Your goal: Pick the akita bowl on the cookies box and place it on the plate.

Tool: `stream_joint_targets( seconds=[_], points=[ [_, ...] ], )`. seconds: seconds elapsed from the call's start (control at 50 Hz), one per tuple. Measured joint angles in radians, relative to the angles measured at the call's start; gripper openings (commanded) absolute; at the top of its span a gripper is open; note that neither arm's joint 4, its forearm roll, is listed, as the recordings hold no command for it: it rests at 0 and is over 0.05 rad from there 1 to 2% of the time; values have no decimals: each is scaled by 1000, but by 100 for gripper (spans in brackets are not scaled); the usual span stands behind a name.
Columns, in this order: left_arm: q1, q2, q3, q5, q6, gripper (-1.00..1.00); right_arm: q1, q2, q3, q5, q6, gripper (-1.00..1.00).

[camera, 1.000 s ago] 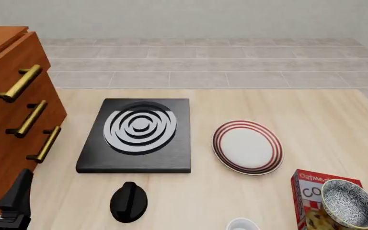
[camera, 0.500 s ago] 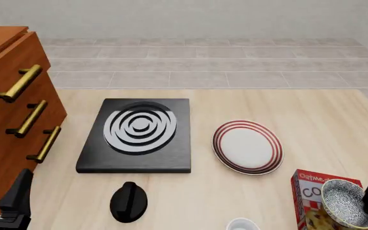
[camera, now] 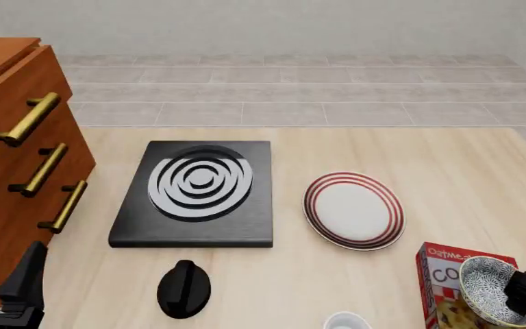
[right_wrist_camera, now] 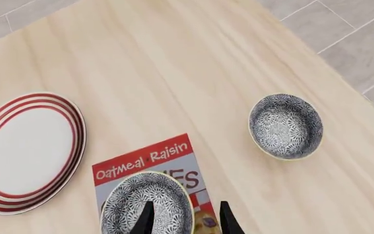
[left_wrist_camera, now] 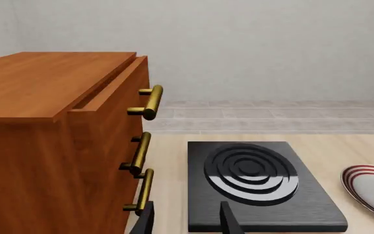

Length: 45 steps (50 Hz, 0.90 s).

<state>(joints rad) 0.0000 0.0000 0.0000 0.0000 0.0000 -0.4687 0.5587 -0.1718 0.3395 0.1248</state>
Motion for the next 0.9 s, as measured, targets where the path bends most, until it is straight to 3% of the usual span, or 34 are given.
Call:
stream_joint_targets(
  seconds=[0.9],
  points=[
    [0,0,0,0,0,100,31,204,125,-265,17,100]
  ],
)
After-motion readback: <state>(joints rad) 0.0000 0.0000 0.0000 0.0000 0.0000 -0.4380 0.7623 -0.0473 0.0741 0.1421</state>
